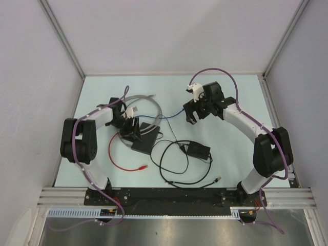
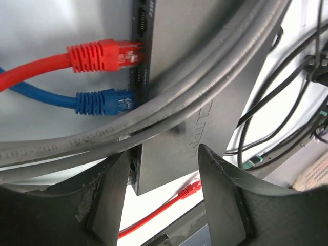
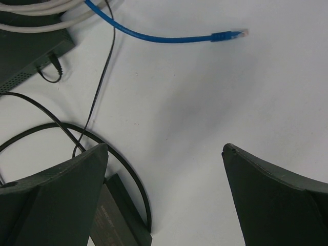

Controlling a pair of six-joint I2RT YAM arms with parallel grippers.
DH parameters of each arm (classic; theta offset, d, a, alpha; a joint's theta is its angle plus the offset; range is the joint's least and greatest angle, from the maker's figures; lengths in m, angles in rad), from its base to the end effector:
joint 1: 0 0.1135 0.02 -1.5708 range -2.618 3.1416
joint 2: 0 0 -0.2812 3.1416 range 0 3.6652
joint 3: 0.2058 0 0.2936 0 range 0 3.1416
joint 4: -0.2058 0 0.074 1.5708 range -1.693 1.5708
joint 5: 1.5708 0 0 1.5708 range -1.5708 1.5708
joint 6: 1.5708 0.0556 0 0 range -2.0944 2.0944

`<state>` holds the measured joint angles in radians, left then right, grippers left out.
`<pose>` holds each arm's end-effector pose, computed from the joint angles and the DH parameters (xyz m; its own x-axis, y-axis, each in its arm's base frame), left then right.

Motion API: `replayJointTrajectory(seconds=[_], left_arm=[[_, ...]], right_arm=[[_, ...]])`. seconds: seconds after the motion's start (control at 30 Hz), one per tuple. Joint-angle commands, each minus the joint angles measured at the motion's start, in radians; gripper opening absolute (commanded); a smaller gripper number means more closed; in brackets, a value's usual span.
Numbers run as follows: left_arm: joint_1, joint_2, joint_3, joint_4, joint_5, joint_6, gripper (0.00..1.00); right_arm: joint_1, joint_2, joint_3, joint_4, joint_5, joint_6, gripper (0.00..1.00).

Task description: Pull the plug from the switch port

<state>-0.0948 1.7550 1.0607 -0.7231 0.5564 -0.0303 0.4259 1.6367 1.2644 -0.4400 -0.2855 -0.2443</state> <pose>0.3449 -0.0623 0.1324 -0.9882 0.0681 -0.1369 0.1308 0.8402 -0.5263 0.3721 0.1860 0.2530 -0.5029 -0.4830 -0.7169 -0.7157 0.6977 0.0320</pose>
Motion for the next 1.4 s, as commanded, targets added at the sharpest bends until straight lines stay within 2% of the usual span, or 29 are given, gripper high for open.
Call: replayJointTrajectory(seconds=[0.0, 0.07, 0.17, 0.23, 0.3, 0.4, 0.43, 0.63, 0.87, 0.97, 1.13, 1.17, 1.37], left_arm=[[-0.078, 0.078, 0.145, 0.008, 0.111, 0.069, 0.60], [-0.097, 0.104, 0.200, -0.004, 0.122, 0.081, 0.60], [-0.121, 0.141, 0.248, -0.042, 0.122, 0.101, 0.61], [-0.121, 0.143, 0.252, -0.062, 0.111, 0.104, 0.62], [-0.120, 0.117, 0.246, -0.087, 0.109, 0.128, 0.72], [-0.118, 0.072, 0.217, -0.098, 0.112, 0.161, 0.83], [-0.118, 0.039, 0.203, -0.099, 0.112, 0.174, 0.86], [-0.112, -0.017, 0.193, -0.113, 0.123, 0.184, 0.88], [-0.097, -0.014, 0.248, -0.153, 0.134, 0.165, 0.89], [-0.086, -0.014, 0.274, -0.148, 0.134, 0.148, 0.88], [-0.075, -0.015, 0.294, -0.121, 0.148, 0.112, 0.89], [-0.075, -0.017, 0.292, -0.116, 0.151, 0.107, 0.89], [-0.062, -0.051, 0.262, -0.065, 0.157, 0.066, 0.88]], right_arm=[[-0.004, -0.003, 0.006, 0.003, 0.005, -0.019, 1.00], [-0.004, -0.001, 0.006, -0.003, -0.003, -0.035, 1.00], [0.002, -0.005, -0.005, -0.107, -0.092, -0.185, 0.97], [0.017, -0.017, -0.029, -0.156, -0.136, -0.337, 1.00], [0.020, -0.032, -0.060, -0.244, -0.182, -0.464, 1.00], [0.036, -0.060, -0.094, -0.310, -0.205, -0.559, 1.00], [0.033, -0.063, -0.097, -0.322, -0.214, -0.575, 1.00], [0.048, -0.061, -0.097, -0.365, -0.256, -0.661, 1.00], [0.142, -0.028, -0.100, -0.422, -0.207, -0.602, 1.00], [0.191, -0.014, -0.117, -0.419, -0.140, -0.569, 1.00], [0.255, -0.012, -0.192, -0.295, 0.086, -0.529, 1.00], [0.260, 0.003, -0.204, -0.281, 0.156, -0.529, 1.00], [0.249, 0.038, -0.206, -0.203, 0.333, -0.564, 0.93]])
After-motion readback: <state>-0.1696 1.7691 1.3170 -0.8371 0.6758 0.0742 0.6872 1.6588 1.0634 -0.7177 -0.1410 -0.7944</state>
